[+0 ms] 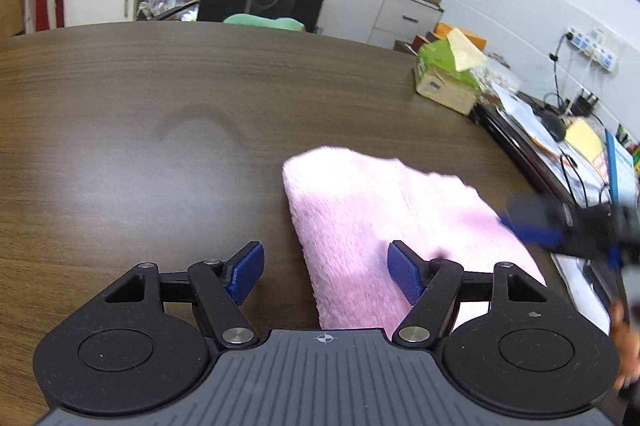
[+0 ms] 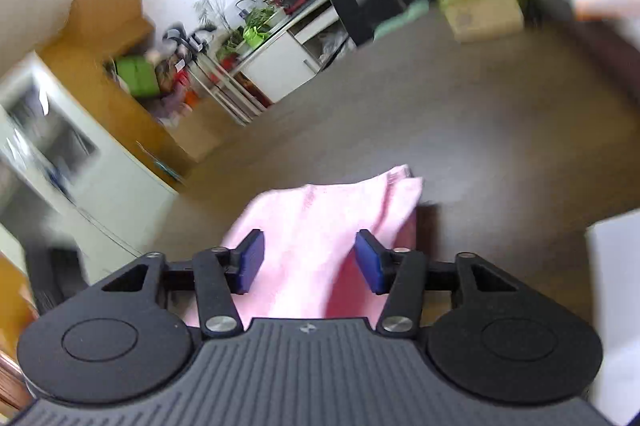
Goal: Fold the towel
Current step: 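Open both tools to release the twice-folded towel, then close the right tool on the edge of the folded towel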
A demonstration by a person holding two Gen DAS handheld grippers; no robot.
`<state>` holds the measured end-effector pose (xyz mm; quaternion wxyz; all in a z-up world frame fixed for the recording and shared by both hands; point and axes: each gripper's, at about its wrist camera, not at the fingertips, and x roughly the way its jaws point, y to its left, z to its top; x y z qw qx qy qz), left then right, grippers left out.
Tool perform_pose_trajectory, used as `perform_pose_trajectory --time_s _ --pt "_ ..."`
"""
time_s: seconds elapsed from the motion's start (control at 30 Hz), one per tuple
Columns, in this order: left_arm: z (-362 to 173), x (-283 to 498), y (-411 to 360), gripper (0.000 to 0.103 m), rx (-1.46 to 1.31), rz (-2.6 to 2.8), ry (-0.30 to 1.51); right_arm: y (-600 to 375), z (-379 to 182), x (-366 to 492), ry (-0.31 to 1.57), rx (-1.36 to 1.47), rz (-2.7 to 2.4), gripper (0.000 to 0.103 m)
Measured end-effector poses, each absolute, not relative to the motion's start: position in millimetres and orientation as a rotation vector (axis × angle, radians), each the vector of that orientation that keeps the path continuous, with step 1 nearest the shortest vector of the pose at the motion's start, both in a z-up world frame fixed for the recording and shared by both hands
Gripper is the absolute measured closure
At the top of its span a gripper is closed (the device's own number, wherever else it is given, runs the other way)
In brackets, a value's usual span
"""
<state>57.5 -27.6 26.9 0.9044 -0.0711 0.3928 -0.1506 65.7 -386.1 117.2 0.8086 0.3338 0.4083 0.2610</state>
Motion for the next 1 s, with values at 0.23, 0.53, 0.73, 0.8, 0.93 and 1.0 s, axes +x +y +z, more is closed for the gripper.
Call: perform_pose_trajectory --time_s 0.23,0.53,0.73,0.8,0.93,1.0 --pt "26 56 -30 0.026 -0.142 -0.306 0.801 -373 105 85 0.913 0.717 0.581 0.082" --pt "25 55 -33 0.021 -0.14 -0.299 0.789 -370 134 61 0.793 0.612 0.564 0.097" --pt "25 53 -37 0.02 -0.124 -0.3 0.785 -384 121 65 0.85 0.661 0.503 0.09" --pt "24 52 -38 0.019 -0.119 -0.3 0.784 -390 115 68 0.869 0.708 0.51 0.087" --pt "24 50 -41 0.018 -0.108 -0.3 0.782 -396 106 71 0.899 0.746 0.503 0.084" --pt "23 52 -40 0.018 -0.113 -0.298 0.785 -396 103 71 0.908 0.752 0.505 0.081"
